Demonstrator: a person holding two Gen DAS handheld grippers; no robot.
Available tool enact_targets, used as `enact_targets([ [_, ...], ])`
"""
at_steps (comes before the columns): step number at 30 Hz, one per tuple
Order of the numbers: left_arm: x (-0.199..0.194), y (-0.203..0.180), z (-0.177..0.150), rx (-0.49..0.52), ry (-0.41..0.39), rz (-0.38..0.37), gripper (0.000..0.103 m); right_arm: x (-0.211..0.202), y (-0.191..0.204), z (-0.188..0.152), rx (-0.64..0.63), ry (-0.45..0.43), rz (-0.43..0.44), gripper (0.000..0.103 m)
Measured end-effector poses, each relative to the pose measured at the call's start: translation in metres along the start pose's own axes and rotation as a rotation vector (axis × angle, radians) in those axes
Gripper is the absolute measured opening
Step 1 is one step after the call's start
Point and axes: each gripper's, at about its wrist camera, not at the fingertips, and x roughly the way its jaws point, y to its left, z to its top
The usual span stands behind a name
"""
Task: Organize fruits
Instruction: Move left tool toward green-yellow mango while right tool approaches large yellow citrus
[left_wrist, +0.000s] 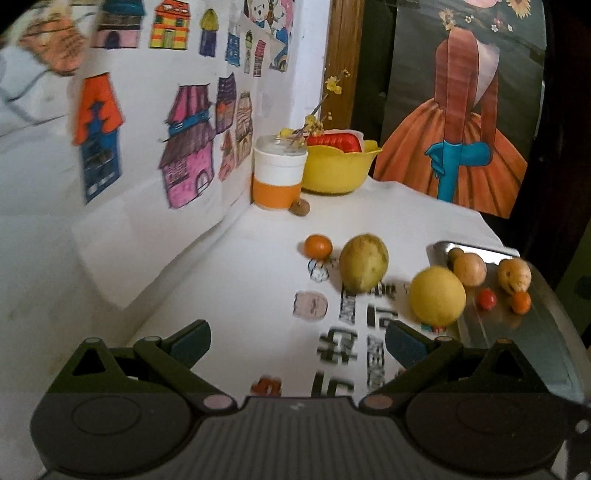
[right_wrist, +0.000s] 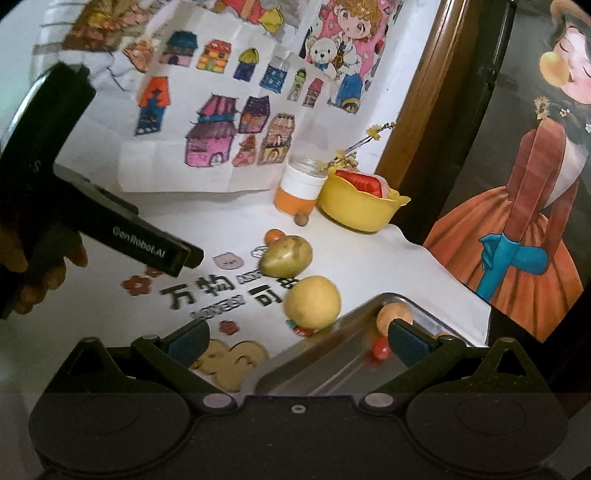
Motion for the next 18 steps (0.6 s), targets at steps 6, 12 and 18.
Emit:
enact_targets([
  [6, 0.033, -0.005, 0.019, -0.014, 0.016, -0.014, 0.103, 0.035, -0.010, 0.003, -0.008, 0.025, 0.013, 0.102],
  [12, 0.064, -0.021, 0.033, 0.025, 0.021, -0.044, 0.103, 0.066, -0.016, 0.005, -0.006, 0.037, 0.031, 0.102],
  [18, 0.091, -0.031, 0.044, 0.020, 0.045, -0.075, 0.102, 0.088, -0.022, 0.006, 0.010, 0.041, 0.053, 0.102],
])
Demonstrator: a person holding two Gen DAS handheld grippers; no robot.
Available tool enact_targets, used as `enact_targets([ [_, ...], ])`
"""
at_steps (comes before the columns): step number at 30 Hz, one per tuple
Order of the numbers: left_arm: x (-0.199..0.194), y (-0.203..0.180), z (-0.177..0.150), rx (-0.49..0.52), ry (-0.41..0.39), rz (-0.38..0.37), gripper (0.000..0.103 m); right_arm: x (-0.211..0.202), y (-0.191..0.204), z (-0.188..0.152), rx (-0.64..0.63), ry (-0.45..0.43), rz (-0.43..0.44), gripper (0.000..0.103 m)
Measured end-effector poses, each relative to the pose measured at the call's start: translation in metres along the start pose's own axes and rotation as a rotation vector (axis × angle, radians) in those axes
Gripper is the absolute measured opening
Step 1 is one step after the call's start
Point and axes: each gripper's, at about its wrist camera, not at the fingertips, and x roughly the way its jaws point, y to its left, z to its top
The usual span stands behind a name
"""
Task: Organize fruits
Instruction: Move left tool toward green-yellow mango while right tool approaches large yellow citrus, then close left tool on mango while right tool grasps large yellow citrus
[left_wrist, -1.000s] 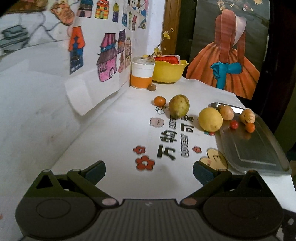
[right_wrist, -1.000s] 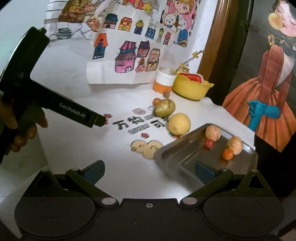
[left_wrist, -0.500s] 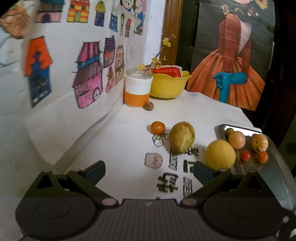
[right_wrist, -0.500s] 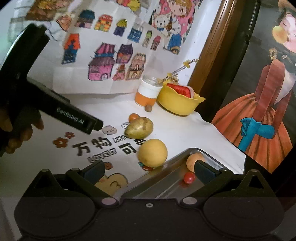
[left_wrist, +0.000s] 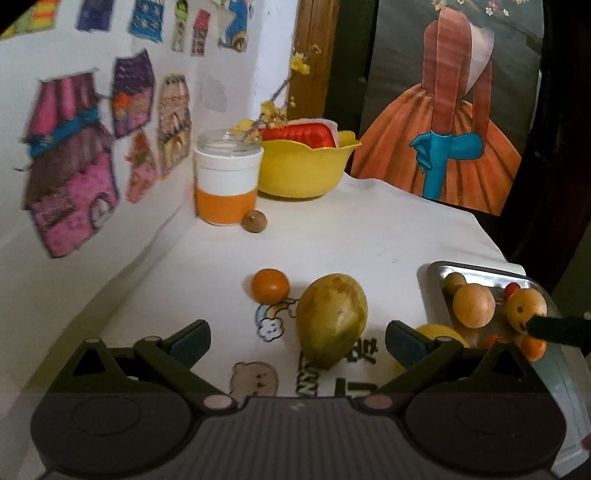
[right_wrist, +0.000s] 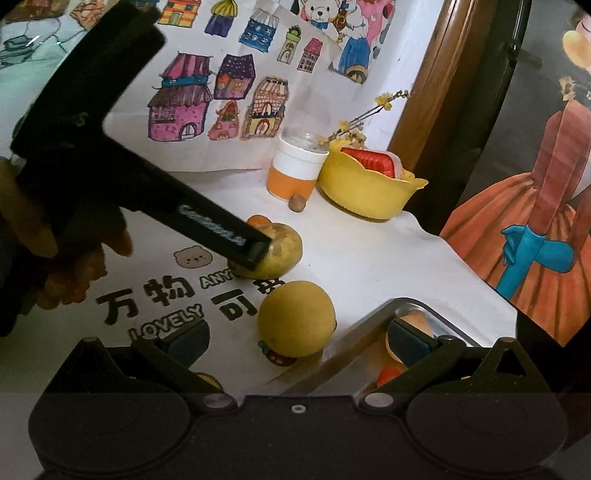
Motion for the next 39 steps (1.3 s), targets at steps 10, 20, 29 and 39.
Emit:
enact_targets([
  [10, 0.037, 0.005, 0.006, -0.065, 0.067, -0.037, 0.102, 0.027, -0.004, 0.002, 0.038, 0.009, 0.067, 0.102],
  [20, 0.049, 0.001, 0.010, -0.049, 0.076, -0.109, 0.093, 0.041, -0.006, 0.007, 0.053, 0.019, 0.086, 0.090],
  [29, 0.053, -0.001, 0.009, -0.052, 0.096, -0.124, 0.074, 0.049, -0.005, 0.008, 0.031, 0.047, 0.075, 0.073],
  [39, 0.053, -0.002, 0.010, -0.055, 0.102, -0.123, 0.057, 0.053, -0.006, 0.009, 0.021, 0.064, 0.046, 0.060],
])
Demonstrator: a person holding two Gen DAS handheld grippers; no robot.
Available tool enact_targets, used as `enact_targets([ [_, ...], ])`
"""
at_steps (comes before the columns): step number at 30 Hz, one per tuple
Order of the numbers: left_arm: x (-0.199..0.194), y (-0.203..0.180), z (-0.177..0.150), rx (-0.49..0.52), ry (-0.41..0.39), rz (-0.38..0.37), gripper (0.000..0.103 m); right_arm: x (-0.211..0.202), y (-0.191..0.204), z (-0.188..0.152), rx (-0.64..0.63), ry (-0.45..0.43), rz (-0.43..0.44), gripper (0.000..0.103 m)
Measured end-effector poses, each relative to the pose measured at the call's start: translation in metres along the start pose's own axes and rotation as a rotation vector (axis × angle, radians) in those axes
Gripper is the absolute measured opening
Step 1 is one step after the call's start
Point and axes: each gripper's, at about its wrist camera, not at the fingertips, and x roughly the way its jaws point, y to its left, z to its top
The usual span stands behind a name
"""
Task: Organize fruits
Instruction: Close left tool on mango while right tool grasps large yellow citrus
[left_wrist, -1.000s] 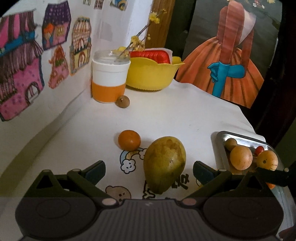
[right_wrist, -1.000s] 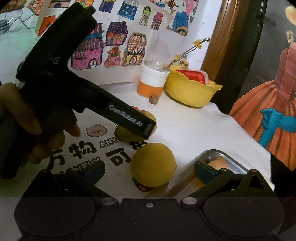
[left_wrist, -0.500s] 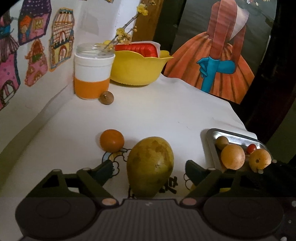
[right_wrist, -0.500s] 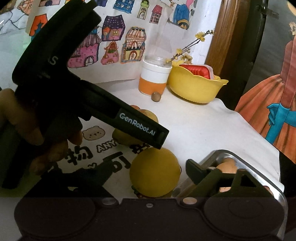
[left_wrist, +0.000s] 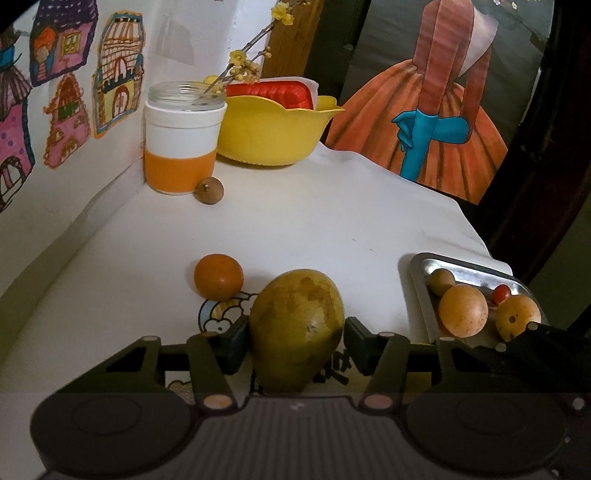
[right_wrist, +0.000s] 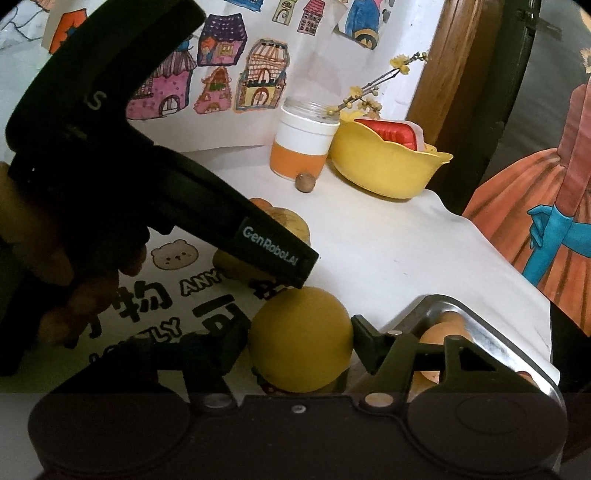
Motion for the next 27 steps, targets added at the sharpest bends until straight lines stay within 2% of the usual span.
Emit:
enact_targets([
  [8, -0.004, 0.001, -0.003, -0.020, 0.000, 0.001, 0.056, 0.000, 0.005, -0.001, -0.029, -0.006, -0.020, 0.060],
  [14, -0.014, 0.005, -0.009, -0.029, 0.003, 0.014, 0.056, -0.008, 0.009, -0.004, -0.037, -0.013, -0.004, 0.059],
  [27, -0.044, 0.011, -0.029, -0.042, 0.007, 0.037, 0.056, -0.033, 0.024, -0.014, -0.030, -0.020, 0.081, 0.059],
])
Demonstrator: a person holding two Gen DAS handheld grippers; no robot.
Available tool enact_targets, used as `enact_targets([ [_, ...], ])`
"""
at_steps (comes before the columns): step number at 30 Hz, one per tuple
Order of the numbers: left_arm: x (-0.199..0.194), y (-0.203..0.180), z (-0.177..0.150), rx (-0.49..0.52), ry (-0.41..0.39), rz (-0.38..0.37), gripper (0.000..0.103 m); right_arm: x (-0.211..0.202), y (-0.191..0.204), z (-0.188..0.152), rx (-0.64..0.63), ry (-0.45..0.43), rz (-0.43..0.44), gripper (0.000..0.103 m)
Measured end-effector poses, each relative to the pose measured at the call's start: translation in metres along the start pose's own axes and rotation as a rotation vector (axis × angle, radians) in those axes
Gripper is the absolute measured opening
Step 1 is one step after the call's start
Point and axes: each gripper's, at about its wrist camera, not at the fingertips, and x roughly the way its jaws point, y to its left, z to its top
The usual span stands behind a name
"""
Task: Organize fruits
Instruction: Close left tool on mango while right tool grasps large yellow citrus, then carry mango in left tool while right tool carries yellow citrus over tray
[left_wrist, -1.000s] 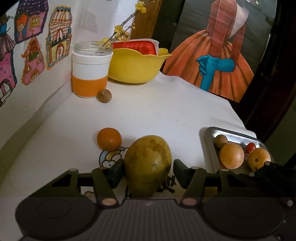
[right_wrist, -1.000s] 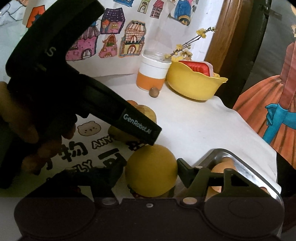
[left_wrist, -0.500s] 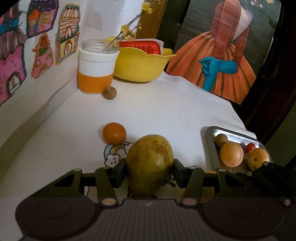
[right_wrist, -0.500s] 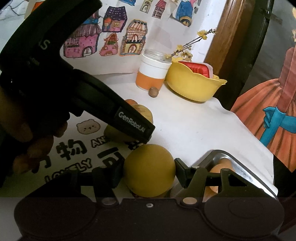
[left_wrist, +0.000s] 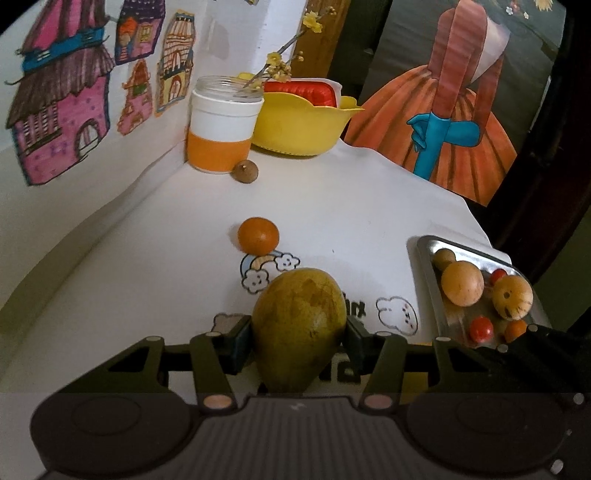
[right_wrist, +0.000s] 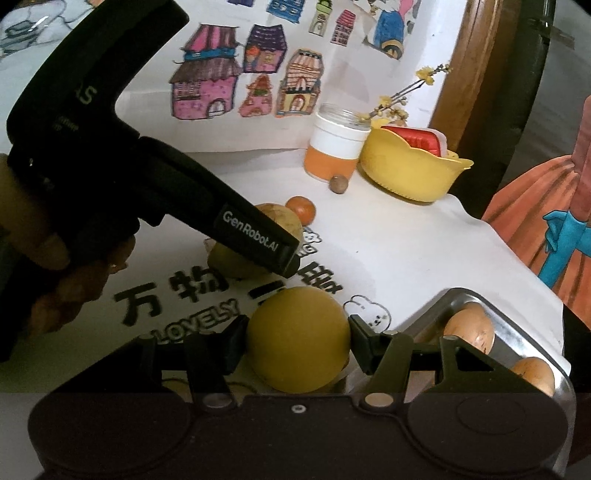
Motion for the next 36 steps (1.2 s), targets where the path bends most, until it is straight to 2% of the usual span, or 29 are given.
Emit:
enact_targets([
  [6, -0.016, -0.006, -0.016, 0.031, -0.003, 0.003, 0.056, -0.018, 0.012, -0.010, -0.009, -0.008, 0.032, 0.059],
  [13, -0.038, -0.002, -0.034, 0.005, -0.003, 0.009, 0.056, -0.040, 0.033, -0.018, -0.029, -0.016, 0.078, 0.059],
  [20, -0.060, 0.003, -0.049, -0.017, 0.004, 0.031, 0.056, -0.063, 0.046, -0.030, -0.019, -0.027, 0.086, 0.059],
  [29, -0.077, -0.007, -0.064, -0.029, 0.018, 0.013, 0.056, -0.098, 0.041, -0.048, 0.045, -0.042, 0.045, 0.059],
  [36, -0.081, -0.025, -0.069, -0.029, 0.017, -0.025, 0.056, -0.122, 0.023, -0.063, 0.155, -0.061, -0.011, 0.059],
])
